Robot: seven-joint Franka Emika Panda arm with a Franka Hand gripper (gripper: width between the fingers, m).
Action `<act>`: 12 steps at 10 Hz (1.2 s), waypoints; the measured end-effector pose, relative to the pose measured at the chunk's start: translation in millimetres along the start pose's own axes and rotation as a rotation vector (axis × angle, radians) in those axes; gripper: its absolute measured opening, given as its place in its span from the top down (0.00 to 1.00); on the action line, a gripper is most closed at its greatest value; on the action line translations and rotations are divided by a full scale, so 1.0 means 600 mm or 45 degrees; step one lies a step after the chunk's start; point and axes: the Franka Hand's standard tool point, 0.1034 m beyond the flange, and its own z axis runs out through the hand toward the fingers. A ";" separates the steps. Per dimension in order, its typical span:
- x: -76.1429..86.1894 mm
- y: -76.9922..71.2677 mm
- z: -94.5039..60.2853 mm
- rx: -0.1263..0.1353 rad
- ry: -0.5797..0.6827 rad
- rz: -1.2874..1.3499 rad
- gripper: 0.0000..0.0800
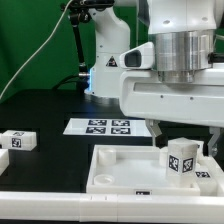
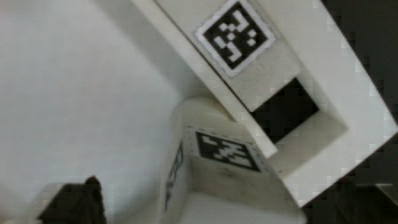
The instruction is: Assemble one leg
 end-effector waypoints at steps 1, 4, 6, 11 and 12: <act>-0.001 0.000 0.001 -0.005 0.002 -0.130 0.19; 0.000 -0.001 0.002 -0.021 0.011 -0.564 0.19; 0.006 0.000 -0.002 -0.022 0.015 -0.733 0.19; 0.011 0.006 -0.002 -0.065 0.019 -1.133 0.33; 0.011 0.006 -0.002 -0.065 0.019 -1.124 0.33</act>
Offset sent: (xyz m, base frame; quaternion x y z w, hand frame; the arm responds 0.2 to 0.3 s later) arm 0.0027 0.0139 0.0026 0.0157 0.0000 -0.2879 0.9575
